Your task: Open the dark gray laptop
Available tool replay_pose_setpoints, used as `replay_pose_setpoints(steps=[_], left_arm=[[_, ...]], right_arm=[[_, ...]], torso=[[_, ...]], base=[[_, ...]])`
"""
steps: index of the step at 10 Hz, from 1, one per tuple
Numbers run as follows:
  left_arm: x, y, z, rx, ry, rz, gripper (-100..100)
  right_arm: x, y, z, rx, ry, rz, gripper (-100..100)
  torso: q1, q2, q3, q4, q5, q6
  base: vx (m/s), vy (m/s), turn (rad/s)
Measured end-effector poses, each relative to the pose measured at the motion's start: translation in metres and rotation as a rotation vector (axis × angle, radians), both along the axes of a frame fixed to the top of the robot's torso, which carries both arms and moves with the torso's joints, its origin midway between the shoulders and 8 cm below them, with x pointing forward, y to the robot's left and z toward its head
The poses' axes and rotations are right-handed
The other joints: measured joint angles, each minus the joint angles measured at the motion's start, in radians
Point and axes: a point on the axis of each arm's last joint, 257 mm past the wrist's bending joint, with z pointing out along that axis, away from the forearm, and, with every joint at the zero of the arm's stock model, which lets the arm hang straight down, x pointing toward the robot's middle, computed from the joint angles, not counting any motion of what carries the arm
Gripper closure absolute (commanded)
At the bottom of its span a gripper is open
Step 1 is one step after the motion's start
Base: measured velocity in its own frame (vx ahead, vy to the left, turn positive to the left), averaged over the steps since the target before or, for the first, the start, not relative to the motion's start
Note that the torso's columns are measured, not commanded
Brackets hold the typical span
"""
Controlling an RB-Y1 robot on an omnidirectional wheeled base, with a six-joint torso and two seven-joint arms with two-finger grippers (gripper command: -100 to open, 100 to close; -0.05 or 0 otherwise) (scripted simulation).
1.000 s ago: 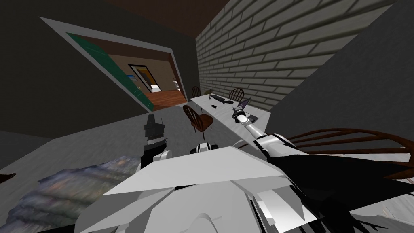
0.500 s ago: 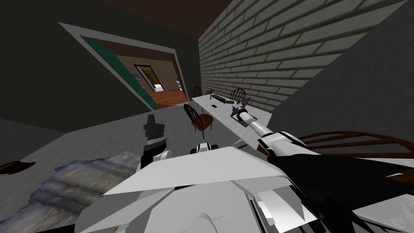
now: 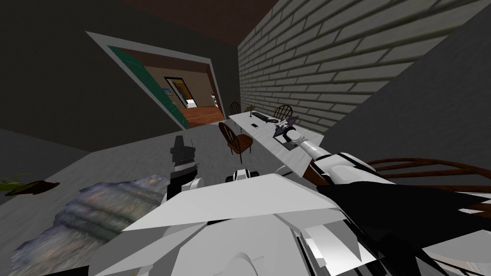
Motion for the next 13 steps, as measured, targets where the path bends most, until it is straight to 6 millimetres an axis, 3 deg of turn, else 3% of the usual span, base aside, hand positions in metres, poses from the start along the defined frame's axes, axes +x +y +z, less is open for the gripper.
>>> replay_pose_setpoints(steps=[13], left_arm=[[0.0, 0.0, 0.0, 0.0, 0.0, 0.0, 0]], right_arm=[[-0.0027, 0.0067, 0.0065, -0.121, 0.241, 0.138, -100]], torso=[[0.001, -0.001, -0.001, 0.0, 0.0, 0.0]], base=[[-0.04, -0.034, 0.058]])
